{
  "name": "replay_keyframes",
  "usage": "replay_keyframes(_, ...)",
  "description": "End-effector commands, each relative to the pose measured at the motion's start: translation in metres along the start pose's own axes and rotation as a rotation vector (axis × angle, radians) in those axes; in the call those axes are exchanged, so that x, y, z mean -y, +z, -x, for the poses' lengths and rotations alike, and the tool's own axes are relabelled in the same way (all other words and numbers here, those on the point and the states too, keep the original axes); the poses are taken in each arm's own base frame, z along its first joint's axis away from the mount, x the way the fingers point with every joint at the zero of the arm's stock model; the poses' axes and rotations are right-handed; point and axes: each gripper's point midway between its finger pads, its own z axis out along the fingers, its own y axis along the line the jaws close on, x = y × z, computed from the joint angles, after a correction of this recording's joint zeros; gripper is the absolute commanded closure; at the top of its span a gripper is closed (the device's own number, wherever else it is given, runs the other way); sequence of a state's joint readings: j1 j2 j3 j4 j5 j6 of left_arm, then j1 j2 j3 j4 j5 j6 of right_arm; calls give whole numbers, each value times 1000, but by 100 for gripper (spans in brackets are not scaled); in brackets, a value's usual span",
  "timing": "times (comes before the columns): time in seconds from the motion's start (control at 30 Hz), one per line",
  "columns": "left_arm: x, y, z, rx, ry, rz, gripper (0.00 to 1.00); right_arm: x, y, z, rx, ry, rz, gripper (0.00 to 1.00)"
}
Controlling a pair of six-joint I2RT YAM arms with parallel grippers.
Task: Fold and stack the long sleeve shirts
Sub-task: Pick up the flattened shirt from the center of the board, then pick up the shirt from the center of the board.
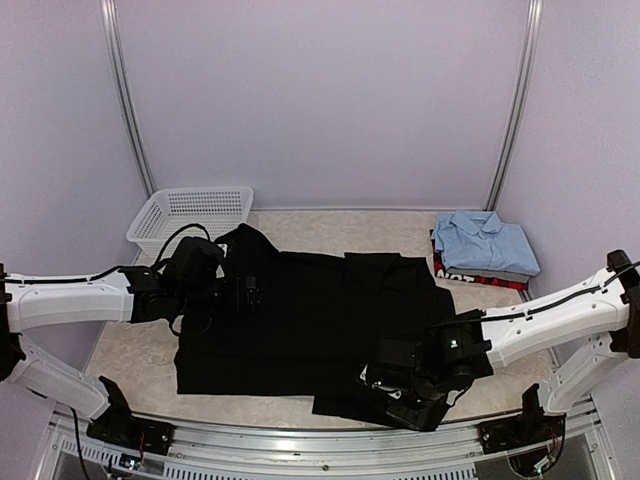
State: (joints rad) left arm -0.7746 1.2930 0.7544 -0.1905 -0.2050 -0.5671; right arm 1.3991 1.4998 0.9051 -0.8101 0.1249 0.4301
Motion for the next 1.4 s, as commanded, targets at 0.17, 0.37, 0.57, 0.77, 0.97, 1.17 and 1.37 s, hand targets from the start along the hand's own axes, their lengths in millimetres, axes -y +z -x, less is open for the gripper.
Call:
replay_keyframes(0.17, -3, 0, -1, 1, 27, 7, 1, 28, -61, 38, 133, 11, 28, 100)
replay_keyframes(0.37, -4, -1, -2, -3, 32, 10, 1, 70, -67, 53, 110, 99, -13, 100)
replay_keyframes(0.57, 1, -6, -4, -20, 53, -26, 1, 108, -57, 60, 71, 175, -65, 100)
replay_keyframes(0.77, 17, -13, -25, -64, 112, -163, 1, 126, -40, 64, 43, 194, -64, 100)
replay_keyframes(0.97, 25, -21, -48, -80, 175, -233, 1, 142, -31, 65, 44, 224, -42, 100)
replay_keyframes(1.17, 28, -21, -46, -33, 254, -229, 1, 144, -22, 67, 36, 215, -17, 100)
replay_keyframes(1.37, 54, -22, -65, -66, 332, -343, 1, 153, -19, 68, 37, 239, -6, 100)
